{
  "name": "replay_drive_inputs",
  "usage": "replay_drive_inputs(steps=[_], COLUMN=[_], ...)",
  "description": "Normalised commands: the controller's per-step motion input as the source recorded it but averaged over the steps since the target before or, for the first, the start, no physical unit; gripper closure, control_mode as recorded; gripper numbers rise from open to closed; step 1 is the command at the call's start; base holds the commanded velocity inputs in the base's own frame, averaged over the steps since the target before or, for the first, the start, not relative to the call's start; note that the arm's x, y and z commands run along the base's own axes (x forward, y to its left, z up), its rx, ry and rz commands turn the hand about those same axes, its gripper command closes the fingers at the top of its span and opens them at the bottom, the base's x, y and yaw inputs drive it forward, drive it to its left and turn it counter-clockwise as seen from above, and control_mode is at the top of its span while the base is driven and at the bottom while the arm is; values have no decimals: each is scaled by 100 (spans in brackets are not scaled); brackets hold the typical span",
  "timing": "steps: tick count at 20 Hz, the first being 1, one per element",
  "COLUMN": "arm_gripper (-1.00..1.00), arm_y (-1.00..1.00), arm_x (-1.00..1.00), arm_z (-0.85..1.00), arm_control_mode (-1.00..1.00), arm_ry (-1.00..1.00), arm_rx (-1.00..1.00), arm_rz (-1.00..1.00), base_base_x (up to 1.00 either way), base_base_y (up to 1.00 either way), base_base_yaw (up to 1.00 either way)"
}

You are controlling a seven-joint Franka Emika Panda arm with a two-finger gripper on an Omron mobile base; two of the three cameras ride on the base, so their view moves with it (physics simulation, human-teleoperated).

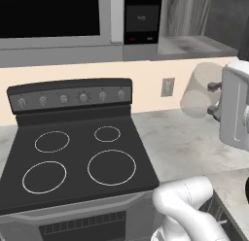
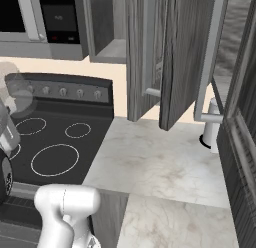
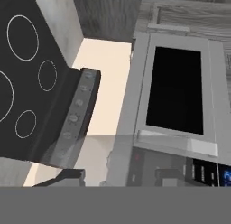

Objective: There is a bowl on the dining counter. Grab a lemon wedge from the fridge and place it in the bowl. Then get the liquor bottle and glass cup from the cabinet and place them next to the bowl.

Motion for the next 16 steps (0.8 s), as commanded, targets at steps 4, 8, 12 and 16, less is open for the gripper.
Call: replay_drive_inputs(steps=[4, 8, 12, 16], arm_gripper=[100, 100, 100, 100], arm_y=[0, 0, 0, 0], arm_x=[0, -2, 0, 0], arm_z=[0, -2, 0, 0], arm_control_mode=[-100, 100, 100, 100], arm_ry=[1, 0, 0, 0], arm_rx=[0, 0, 0, 0], arm_rz=[0, 0, 0, 0], base_base_x=[0, -26, -84, -83], base_base_y=[0, 7, 54, 75], base_base_yaw=[0, 0, 9, 37])
